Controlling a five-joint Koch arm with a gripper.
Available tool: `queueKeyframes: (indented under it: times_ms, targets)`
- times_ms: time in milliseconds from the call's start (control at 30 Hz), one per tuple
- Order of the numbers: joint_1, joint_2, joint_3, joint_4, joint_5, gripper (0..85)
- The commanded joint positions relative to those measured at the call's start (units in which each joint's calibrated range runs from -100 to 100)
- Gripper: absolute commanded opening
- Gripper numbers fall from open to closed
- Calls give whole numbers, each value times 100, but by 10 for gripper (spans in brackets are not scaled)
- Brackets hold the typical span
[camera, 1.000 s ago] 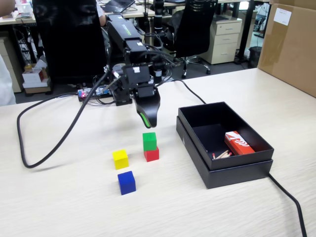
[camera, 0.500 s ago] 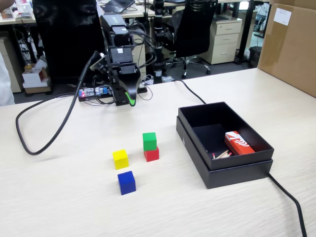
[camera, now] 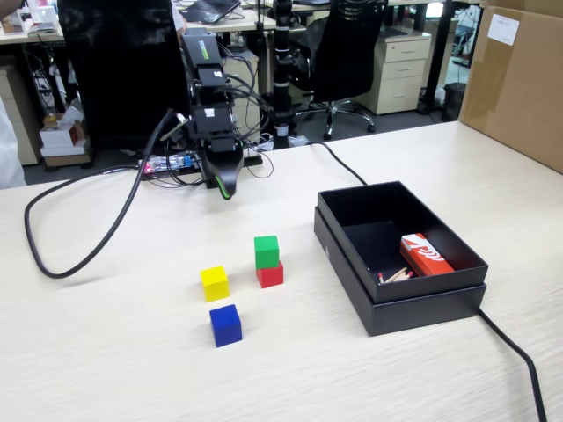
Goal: Put the green cube on top of the red cube
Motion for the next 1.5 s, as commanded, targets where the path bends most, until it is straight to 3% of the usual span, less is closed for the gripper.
queueKeyframes:
  times_ms: [0, 333, 1467]
  targets:
    - [10, -134, -165, 670, -5, 515]
    - [107, -134, -1761, 1871, -10, 517]
    - [63, -111, -2060, 1940, -34, 503]
